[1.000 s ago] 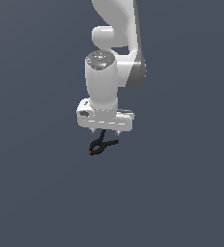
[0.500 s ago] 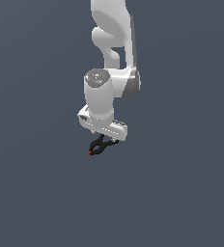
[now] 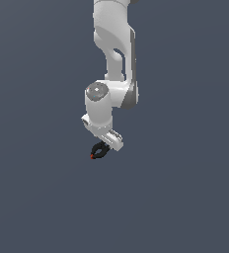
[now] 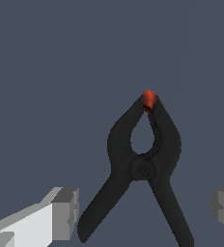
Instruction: Pick up the object and move it to a goal position.
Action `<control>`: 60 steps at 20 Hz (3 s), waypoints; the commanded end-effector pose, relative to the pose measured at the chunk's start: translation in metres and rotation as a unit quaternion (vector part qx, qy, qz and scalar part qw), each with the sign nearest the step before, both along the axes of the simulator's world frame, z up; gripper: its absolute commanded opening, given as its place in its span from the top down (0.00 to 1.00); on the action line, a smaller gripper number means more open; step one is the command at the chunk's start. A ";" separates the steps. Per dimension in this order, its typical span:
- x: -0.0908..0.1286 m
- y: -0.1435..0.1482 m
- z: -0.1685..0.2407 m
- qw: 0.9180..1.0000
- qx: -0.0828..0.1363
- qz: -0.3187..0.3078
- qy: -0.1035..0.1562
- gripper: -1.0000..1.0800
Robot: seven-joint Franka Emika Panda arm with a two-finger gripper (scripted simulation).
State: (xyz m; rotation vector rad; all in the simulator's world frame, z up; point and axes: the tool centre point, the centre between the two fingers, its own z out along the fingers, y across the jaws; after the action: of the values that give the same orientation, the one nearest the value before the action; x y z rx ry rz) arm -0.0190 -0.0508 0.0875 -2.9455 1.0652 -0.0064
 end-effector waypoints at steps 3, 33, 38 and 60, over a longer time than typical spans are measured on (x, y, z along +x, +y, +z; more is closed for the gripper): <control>-0.005 -0.005 -0.012 0.999 -0.002 -0.039 0.002 0.04; -0.009 -0.007 -0.068 0.998 -0.003 -0.060 0.004 1.00; -0.009 -0.007 -0.068 0.998 -0.003 -0.060 0.004 1.00; 0.020 0.032 0.052 0.998 -0.004 -0.061 0.004 1.00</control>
State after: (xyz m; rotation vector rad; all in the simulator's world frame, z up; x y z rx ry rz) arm -0.0030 -0.0235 0.1229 -2.8849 1.2469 0.0023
